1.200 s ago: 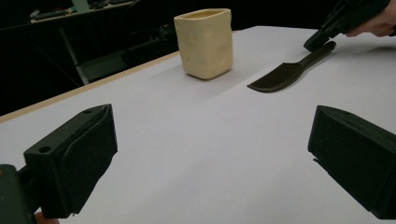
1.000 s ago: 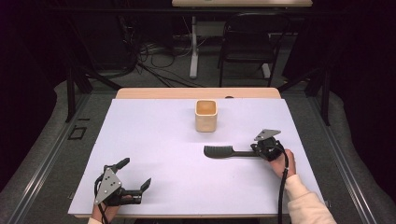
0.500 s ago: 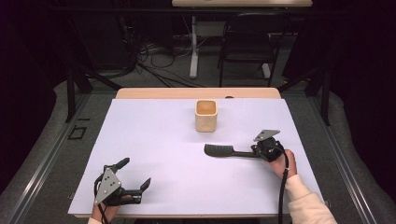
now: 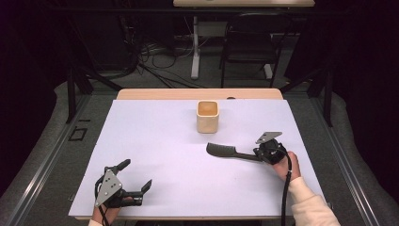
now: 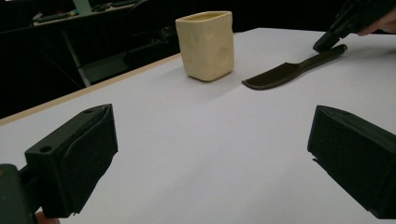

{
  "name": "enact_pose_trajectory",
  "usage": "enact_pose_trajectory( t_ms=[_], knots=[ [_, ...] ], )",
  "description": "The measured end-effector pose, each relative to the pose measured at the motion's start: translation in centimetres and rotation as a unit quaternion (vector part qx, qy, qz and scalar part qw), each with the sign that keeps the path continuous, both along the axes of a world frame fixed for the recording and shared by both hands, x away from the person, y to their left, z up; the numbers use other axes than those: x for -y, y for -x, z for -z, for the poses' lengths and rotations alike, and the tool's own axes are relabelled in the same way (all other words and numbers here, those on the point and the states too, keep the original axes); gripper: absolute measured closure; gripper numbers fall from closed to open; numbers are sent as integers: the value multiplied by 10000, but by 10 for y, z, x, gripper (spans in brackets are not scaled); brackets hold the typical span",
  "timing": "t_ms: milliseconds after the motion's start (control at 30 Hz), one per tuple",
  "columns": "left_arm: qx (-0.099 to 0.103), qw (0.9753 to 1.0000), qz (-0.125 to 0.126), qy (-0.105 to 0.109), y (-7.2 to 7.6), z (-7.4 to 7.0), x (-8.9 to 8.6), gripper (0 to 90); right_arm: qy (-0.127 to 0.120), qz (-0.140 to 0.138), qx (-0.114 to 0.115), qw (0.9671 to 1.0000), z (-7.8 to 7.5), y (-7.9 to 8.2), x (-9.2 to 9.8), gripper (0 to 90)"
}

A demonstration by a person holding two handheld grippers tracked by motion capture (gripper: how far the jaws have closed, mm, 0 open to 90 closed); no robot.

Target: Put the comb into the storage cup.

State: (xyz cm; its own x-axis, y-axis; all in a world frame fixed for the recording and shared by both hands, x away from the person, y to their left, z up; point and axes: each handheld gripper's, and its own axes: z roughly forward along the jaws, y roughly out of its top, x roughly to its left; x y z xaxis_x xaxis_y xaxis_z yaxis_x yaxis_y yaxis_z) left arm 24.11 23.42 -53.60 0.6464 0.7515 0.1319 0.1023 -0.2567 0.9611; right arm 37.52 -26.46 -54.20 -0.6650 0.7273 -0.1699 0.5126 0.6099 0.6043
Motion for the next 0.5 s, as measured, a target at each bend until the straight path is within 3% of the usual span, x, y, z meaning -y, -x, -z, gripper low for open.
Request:
enact_pose_trajectory(
  t_ms=[500],
  knots=[
    [3,10000,8,1,0,0,0,14,88,-117,-180,9997,-2,5,-4,900]
  ],
)
